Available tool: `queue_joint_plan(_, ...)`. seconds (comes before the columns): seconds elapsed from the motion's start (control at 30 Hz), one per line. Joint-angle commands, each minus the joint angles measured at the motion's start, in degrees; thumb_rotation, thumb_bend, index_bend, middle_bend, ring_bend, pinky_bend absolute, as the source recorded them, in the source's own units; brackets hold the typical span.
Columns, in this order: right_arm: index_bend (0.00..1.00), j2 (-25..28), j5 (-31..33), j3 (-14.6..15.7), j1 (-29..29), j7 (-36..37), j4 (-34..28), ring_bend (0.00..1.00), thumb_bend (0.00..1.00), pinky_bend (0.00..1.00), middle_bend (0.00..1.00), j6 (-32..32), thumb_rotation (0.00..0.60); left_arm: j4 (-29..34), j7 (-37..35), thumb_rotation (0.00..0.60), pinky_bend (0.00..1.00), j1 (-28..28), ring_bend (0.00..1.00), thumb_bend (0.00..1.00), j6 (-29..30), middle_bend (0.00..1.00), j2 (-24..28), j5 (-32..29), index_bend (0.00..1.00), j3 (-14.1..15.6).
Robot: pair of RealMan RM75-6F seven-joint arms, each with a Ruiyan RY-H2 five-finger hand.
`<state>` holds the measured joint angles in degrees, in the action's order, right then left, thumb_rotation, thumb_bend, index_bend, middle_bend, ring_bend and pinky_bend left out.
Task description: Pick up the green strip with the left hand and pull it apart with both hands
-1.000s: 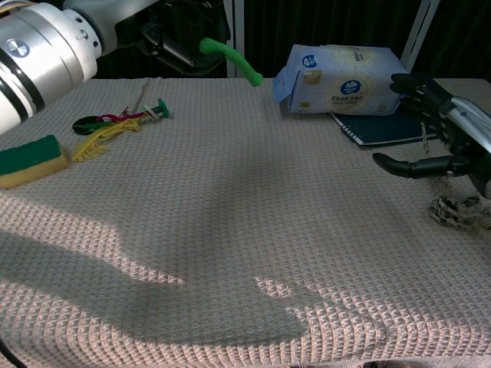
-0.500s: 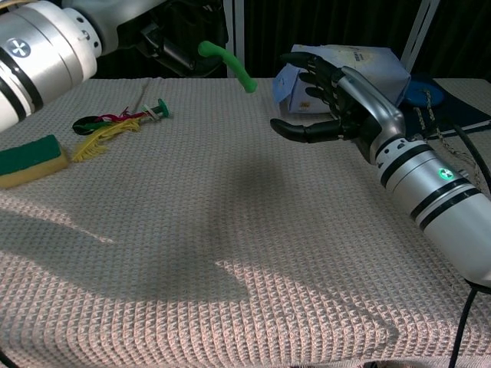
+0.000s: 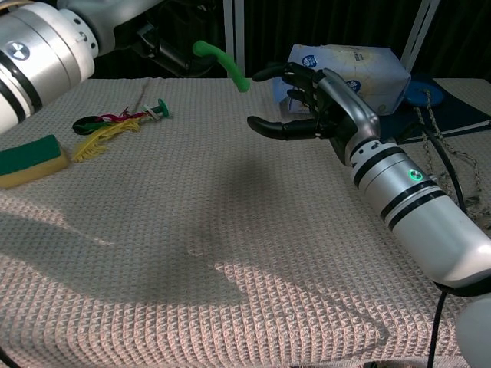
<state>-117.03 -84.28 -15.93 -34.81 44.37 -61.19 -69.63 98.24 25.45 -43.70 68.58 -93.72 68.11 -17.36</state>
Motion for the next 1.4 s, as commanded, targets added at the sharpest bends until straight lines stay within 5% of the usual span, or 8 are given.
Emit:
queue_joint_plan(0.03,0.36,-1.63,0.16,0.08,-0.6,3.45,1.69,0.0,0.15,0.0,0.08,-0.13,0.6,0.03,-0.01,0.578,0.22,0.0,0.23,0.35,0.21,0.36,0.06,0.03,0.55,0.07)
queue_joint_plan(0.3,0.38,-2.03,0.32,0.95,-1.83,14.04,1.98,0.0,0.15,0.0,0.08,2.96,0.6,0.1,0.06,0.579,0.22,-0.07,0.23,0.35,0.47,0.36,0.13,-0.28,0.55,0.39)
queue_joint_plan(1.4,0.51,-4.05,2.72,-1.52,-4.23,18.06,4.84,0.0,0.31,0.0,0.14,3.49,0.6,0.07,-1.09,0.576,0.22,0.05,0.23,0.35,1.27,0.36,-0.33,0.01,0.55,1.5)
